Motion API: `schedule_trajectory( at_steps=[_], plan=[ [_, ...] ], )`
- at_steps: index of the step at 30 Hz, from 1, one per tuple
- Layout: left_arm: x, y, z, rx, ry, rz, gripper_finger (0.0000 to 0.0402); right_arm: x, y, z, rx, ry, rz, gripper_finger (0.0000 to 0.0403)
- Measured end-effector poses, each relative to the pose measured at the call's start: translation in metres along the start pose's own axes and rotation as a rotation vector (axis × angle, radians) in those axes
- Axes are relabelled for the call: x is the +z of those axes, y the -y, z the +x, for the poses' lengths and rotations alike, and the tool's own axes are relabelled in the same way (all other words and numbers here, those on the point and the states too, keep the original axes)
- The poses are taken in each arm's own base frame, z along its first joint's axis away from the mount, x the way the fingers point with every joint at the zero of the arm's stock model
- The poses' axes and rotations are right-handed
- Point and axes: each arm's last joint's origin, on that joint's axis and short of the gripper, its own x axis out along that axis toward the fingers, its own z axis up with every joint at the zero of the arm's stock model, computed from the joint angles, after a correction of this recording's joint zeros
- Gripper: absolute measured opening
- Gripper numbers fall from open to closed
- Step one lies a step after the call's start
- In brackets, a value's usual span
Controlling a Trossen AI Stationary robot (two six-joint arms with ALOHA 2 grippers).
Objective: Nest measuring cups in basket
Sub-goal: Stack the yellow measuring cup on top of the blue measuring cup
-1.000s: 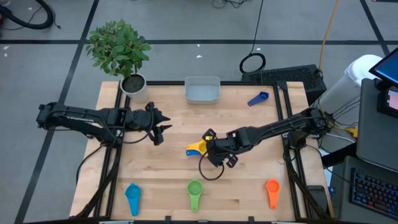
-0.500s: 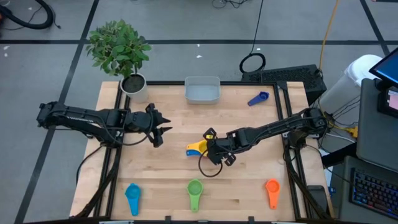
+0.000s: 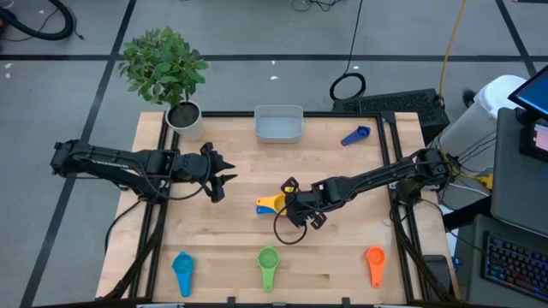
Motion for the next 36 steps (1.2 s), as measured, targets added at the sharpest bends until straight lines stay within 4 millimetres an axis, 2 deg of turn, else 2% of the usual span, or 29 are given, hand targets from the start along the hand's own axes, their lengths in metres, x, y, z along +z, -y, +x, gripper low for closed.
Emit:
schedule_trajectory(
  at_steps=[9,12,15,18,21,26,29,36],
  plan=[
    [0.000,0.000,0.000,0.000,0.000,-0.008,0.0145,-0.001,0.017,-0.026,-0.140,0.071,0.038,0.0000],
    [0.000,0.001,0.001,-0.027,-0.008,-0.026,0.0145,-0.005,0.025,-0.036,-0.202,0.083,0.147,0.0000],
    [-0.002,0.005,0.006,-0.070,-0.041,-0.027,0.0145,-0.013,0.032,-0.041,-0.180,0.100,0.319,0.0000],
    [-0.005,0.013,0.014,-0.116,-0.084,-0.009,0.0145,-0.020,0.032,-0.039,-0.107,0.084,0.437,0.0000],
    [-0.010,0.022,0.025,-0.187,-0.145,-0.005,0.0145,-0.024,0.027,-0.037,-0.070,0.051,0.479,0.0000],
    [-0.012,0.046,0.039,-0.283,-0.143,0.023,0.0145,-0.034,0.011,-0.022,-0.033,-0.006,0.527,0.0000],
    [-0.013,0.054,0.039,-0.300,-0.125,0.057,0.0145,-0.043,0.005,-0.012,-0.022,-0.022,0.541,0.0004],
    [-0.014,0.057,0.037,-0.320,-0.122,0.073,0.0157,-0.048,0.002,-0.007,-0.025,-0.039,0.553,0.0080]
  ],
)
